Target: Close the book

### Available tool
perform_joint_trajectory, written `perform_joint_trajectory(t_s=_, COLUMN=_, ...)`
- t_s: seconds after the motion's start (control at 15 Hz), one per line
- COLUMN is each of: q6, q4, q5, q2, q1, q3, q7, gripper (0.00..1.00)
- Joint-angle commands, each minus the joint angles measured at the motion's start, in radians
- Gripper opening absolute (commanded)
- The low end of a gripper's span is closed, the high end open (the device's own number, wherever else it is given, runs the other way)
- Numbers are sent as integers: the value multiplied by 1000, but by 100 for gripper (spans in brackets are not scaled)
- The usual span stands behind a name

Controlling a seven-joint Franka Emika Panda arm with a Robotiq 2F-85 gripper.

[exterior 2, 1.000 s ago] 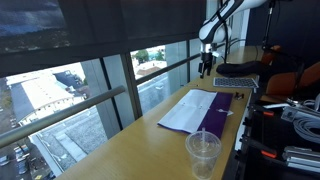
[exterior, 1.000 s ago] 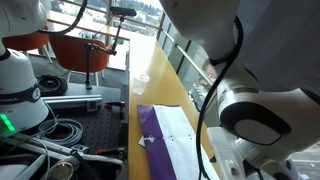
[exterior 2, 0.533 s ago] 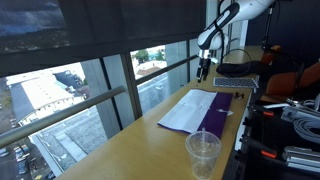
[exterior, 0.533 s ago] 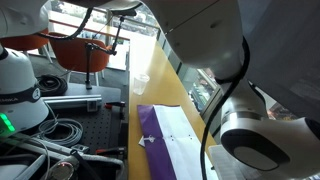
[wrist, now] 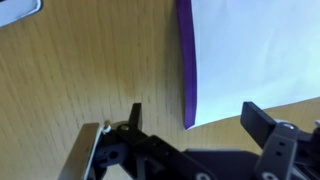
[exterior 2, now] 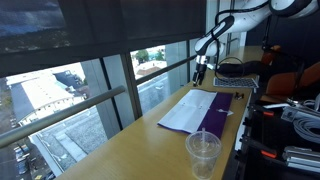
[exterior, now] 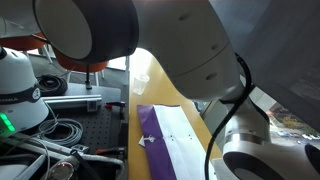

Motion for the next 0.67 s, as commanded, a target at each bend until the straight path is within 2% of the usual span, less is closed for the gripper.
perform_joint_trajectory(t_s=0.0, q6=-68, q4=110, q5=43, q2=70, q1=-14, q3=46, q7=-14, gripper=100)
perform_joint_trajectory(t_s=0.27, q6=-117, q4=146, q5=71, q2=90, q1=-17, q3=64, q7=-13, gripper=100)
perform_joint_trajectory(t_s=0.6, q6=-142, q4=114, q5=87, q2=56, q1=-16, q3=83, q7=-10, gripper=100)
